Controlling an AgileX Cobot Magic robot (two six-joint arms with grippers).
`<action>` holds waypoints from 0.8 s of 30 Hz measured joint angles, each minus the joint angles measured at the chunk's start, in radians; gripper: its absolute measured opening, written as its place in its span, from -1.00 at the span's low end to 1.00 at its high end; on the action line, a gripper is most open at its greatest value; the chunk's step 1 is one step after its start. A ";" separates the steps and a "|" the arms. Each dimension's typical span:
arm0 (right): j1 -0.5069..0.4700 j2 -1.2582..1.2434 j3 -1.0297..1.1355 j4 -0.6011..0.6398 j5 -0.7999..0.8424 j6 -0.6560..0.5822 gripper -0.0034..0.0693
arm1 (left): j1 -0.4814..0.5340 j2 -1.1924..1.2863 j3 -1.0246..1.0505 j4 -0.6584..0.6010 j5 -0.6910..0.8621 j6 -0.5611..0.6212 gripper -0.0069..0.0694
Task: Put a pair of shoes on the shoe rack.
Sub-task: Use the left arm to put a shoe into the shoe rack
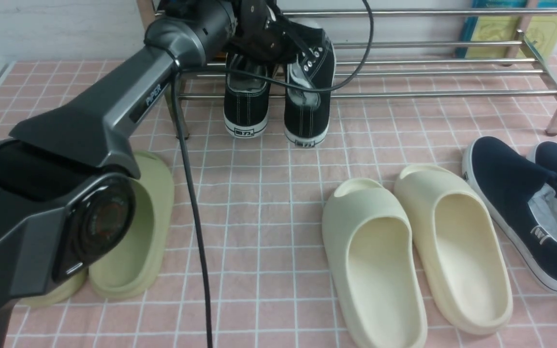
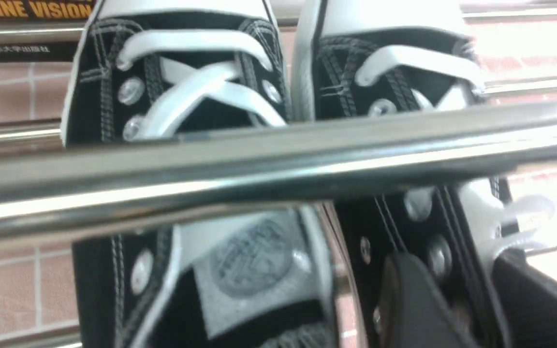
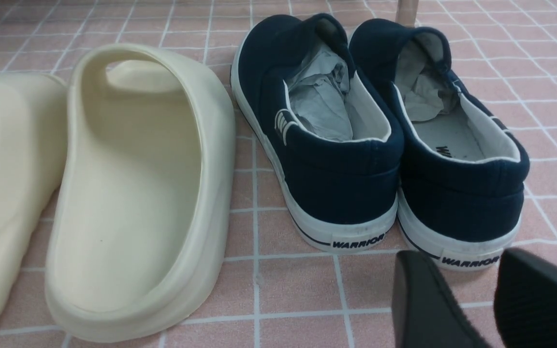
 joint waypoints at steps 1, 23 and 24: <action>0.000 0.000 0.000 0.000 0.000 0.000 -0.25 | 0.000 -0.002 -0.001 0.000 0.015 0.000 -0.08; 0.000 0.000 0.000 0.000 0.000 0.000 -0.25 | -0.017 -0.219 0.102 -0.196 0.545 0.332 -0.81; 0.000 0.000 0.000 0.000 0.000 0.000 -0.25 | -0.027 -0.217 0.142 -0.202 0.545 0.348 -0.81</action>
